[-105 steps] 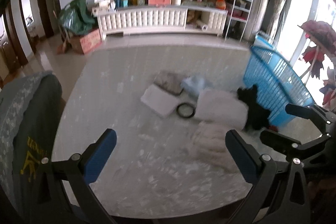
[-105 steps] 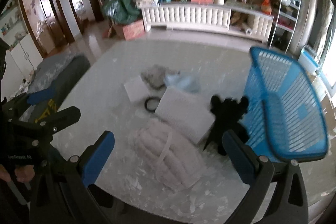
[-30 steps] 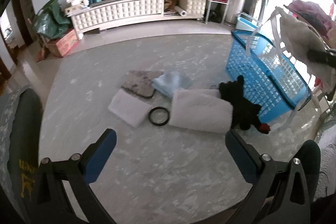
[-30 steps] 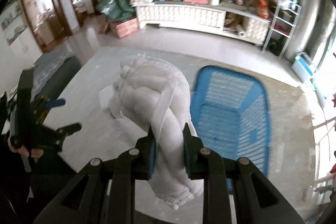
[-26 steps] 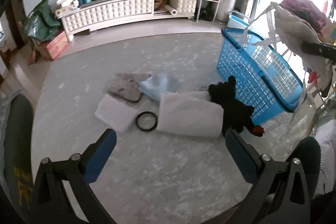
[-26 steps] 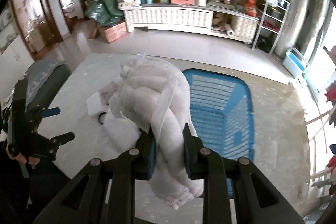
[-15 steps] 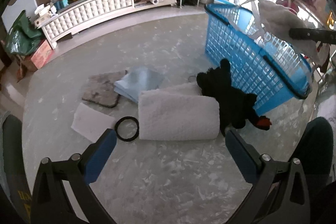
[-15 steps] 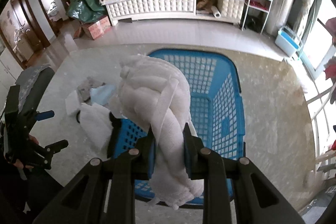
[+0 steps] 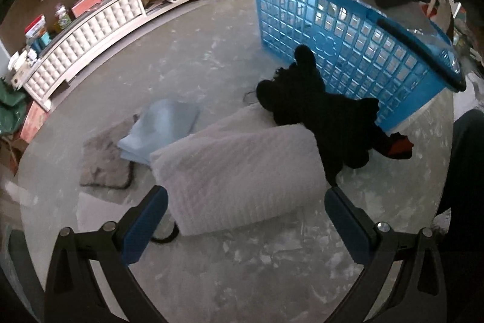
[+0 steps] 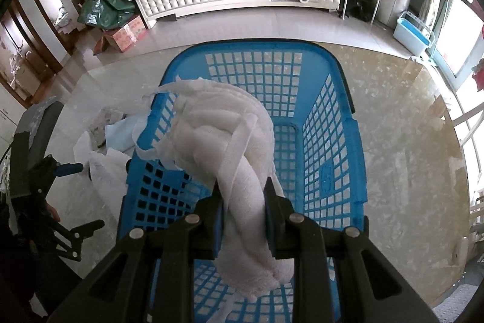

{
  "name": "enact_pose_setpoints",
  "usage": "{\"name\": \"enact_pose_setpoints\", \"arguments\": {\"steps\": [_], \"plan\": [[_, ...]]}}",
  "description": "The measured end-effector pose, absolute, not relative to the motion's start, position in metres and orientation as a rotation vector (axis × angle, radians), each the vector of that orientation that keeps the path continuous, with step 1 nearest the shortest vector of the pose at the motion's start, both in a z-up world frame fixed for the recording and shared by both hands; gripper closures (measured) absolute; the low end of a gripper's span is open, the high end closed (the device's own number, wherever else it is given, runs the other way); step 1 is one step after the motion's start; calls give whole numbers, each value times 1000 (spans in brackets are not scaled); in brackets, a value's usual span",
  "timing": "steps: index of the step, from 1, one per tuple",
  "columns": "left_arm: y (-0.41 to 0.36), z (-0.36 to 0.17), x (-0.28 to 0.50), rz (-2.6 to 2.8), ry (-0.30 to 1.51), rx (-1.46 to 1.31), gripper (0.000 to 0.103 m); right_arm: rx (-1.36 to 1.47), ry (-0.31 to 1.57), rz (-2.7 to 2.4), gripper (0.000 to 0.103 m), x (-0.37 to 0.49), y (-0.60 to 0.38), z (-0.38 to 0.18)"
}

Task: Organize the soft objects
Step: 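Lift the knotted towel with the right tool and carry it over the blue basket, then lower the towel into the basket and open the right tool while the left tool grasps the white quilted pad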

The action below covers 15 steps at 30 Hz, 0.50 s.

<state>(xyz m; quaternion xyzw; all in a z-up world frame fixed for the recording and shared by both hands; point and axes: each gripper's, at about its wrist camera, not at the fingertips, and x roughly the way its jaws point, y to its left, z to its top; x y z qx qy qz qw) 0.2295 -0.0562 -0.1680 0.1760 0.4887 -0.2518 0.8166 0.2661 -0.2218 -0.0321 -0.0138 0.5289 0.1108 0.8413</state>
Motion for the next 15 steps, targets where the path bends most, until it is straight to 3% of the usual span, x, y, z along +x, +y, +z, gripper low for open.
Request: {"name": "enact_pose_setpoints", "arguments": {"steps": [15], "plan": [[-81, -213, 258, -671, 1130, 553, 0, -9, 1177, 238, 81, 278, -224, -42]]}}
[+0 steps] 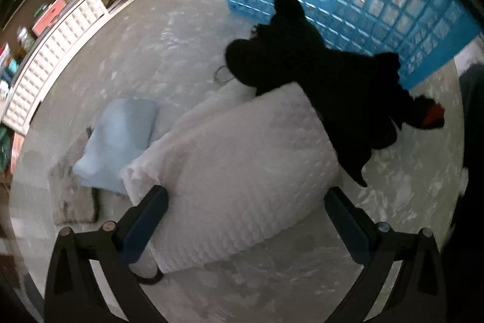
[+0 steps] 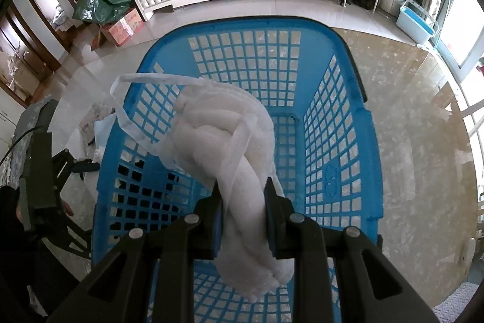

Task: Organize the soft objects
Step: 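Lower the towel into the basket and open the right tool while the left tool grasps the white quilted pad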

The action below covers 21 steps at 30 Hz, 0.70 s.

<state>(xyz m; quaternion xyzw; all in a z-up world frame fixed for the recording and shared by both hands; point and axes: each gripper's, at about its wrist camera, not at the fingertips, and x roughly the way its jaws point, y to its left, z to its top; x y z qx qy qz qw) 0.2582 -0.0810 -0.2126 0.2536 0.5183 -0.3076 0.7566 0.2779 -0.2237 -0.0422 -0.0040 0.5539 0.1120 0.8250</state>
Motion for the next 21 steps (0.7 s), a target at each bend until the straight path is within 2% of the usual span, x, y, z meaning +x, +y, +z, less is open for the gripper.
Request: {"name": "enact_pose_setpoints", "arguments": {"steps": [12, 17, 18, 20, 21], "plan": [[-89, -219, 282, -716, 1137, 564, 1, 8, 1229, 253, 80, 291, -228, -54], [-83, -218, 280, -730, 1129, 570, 2, -6, 1260, 240, 75, 296, -227, -56], [-80, -216, 273, -733, 1125, 571, 3, -8, 1267, 237, 75, 297, -227, -57], [-74, -211, 263, -736, 1114, 570, 10, -15, 1278, 232, 67, 299, -228, -57], [-71, -209, 264, -733, 1108, 565, 17, -15, 1283, 232, 65, 300, -228, -59]]}}
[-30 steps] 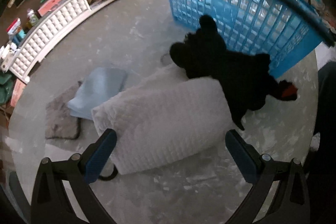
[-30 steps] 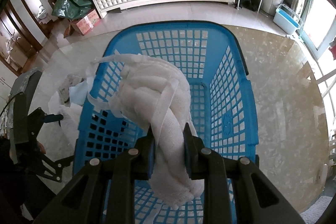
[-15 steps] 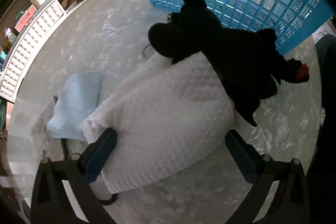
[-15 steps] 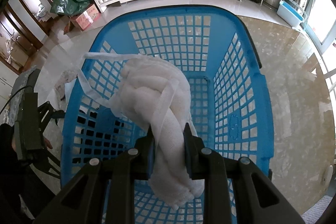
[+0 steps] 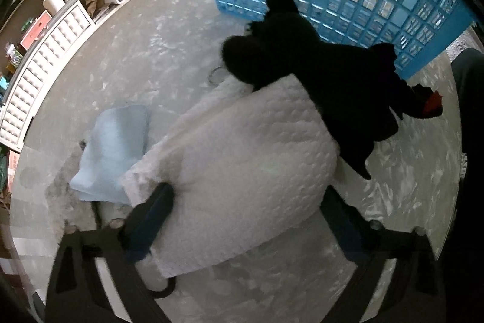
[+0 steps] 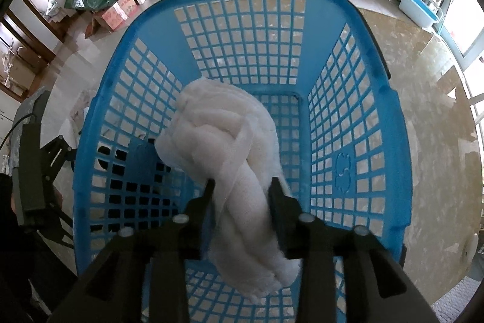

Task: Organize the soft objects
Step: 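Lower the towel into the basket and open the right tool while the left tool grasps the white quilted pad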

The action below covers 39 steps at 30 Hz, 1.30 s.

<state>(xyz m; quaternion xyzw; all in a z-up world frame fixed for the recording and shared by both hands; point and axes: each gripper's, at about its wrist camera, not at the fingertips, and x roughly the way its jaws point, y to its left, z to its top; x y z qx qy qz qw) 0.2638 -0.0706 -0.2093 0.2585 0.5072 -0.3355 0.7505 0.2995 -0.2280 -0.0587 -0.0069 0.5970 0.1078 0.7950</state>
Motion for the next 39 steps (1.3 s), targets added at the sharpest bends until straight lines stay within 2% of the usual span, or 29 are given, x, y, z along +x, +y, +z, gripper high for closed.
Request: {"name": "enact_pose_setpoints", "arguments": {"steps": [1, 3, 5, 7, 11, 17, 18, 24, 28, 31, 39], "plan": [[-69, -209, 262, -732, 1105, 561, 21, -13, 1287, 232, 61, 299, -227, -60], [-64, -208, 263, -738, 1100, 534, 23, -7, 1287, 240, 51, 297, -228, -60], [-64, -209, 261, -731, 1090, 533, 23, 3, 1285, 254, 30, 295, -225, -61], [-64, -209, 258, -715, 1077, 534, 26, 29, 1281, 280, 23, 290, -221, -60], [-59, -207, 257, -693, 1065, 495, 34, 28, 1274, 281, 18, 286, -217, -59], [-58, -200, 256, -659, 1045, 456, 55, 57, 1254, 298, 10, 282, -215, -55], [-58, -199, 254, -656, 1043, 450, 60, 63, 1251, 297, 9, 281, -214, -55], [-54, -192, 248, -624, 1051, 404, 76, 70, 1222, 289, 9, 271, -215, -47], [-50, -187, 240, -618, 1065, 374, 78, 70, 1193, 284, 8, 263, -216, -38], [-45, -182, 233, -608, 1072, 348, 78, 58, 1179, 266, 0, 258, -216, -35], [-26, -146, 208, -578, 1046, 275, 78, 43, 1131, 256, 0, 244, -214, -22]]}}
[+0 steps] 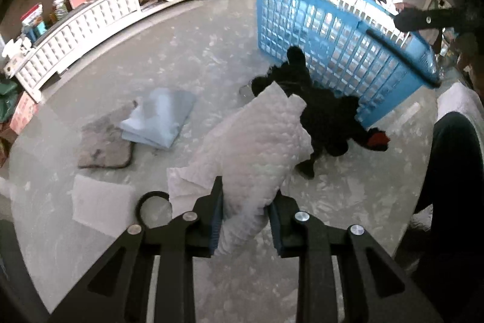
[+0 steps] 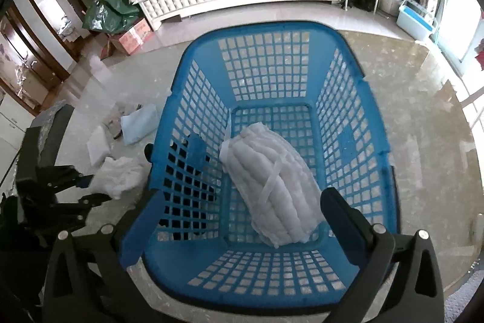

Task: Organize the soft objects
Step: 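Lower the towel into the basket and open the right tool while the left tool grasps the white quilted pad, then carry the quilted pad with the left tool into the basket and open it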

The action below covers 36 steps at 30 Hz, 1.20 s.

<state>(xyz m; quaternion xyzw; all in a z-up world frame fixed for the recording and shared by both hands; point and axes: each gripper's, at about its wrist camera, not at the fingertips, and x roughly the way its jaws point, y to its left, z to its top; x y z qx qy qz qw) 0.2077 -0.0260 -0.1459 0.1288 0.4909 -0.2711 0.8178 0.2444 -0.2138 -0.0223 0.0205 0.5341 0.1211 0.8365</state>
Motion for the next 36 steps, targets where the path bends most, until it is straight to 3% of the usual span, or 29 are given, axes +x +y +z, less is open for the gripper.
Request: {"name": "enact_pose_setpoints", "arguments": {"steps": [19, 36], "plan": [[-61, -34, 170, -589, 873, 274, 79, 30, 1030, 101, 0, 199, -241, -9], [-156, -12, 210, -687, 831, 343, 78, 75, 993, 51, 0, 195, -273, -13]]}}
